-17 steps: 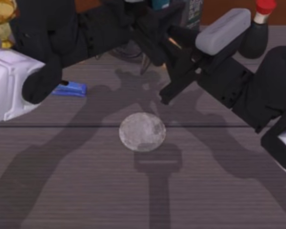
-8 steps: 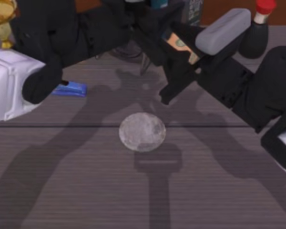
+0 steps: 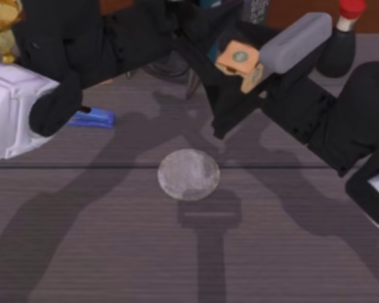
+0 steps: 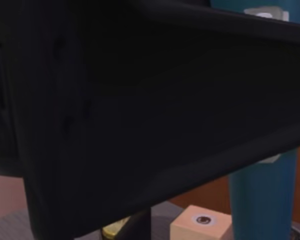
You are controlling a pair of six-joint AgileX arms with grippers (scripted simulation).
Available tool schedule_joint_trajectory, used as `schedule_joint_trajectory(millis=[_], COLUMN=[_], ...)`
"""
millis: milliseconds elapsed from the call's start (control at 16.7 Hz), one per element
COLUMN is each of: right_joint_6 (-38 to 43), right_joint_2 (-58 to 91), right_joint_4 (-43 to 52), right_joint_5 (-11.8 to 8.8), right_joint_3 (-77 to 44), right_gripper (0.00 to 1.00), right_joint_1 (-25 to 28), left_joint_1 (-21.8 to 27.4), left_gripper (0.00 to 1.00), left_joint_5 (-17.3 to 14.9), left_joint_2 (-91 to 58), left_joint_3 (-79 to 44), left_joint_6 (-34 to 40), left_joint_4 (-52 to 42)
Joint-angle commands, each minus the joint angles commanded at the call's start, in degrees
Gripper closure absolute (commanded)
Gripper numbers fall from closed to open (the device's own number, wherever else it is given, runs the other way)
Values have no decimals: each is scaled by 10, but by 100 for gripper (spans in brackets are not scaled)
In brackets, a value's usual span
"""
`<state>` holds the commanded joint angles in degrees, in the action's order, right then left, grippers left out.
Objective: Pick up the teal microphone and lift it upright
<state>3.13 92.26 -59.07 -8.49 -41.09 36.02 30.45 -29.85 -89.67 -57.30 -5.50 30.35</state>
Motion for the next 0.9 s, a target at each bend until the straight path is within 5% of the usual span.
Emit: schedule_joint_trajectory(millis=[300,900], right_joint_6=[-2,1], right_joint_2=[2,-139], right_joint_4=[0,-11], right_joint_5=[2,-24], right_joint_3=[4,155], right_gripper=[0,0], right_joint_1=[-3,-21], left_joint_1=[-1,-93], left_gripper=[100,100], left_joint_5=[2,-78], left_joint_2=[3,49], left_joint_3=[-3,40], left_joint_6=[-2,-5], left_joint_4=[-1,-7])
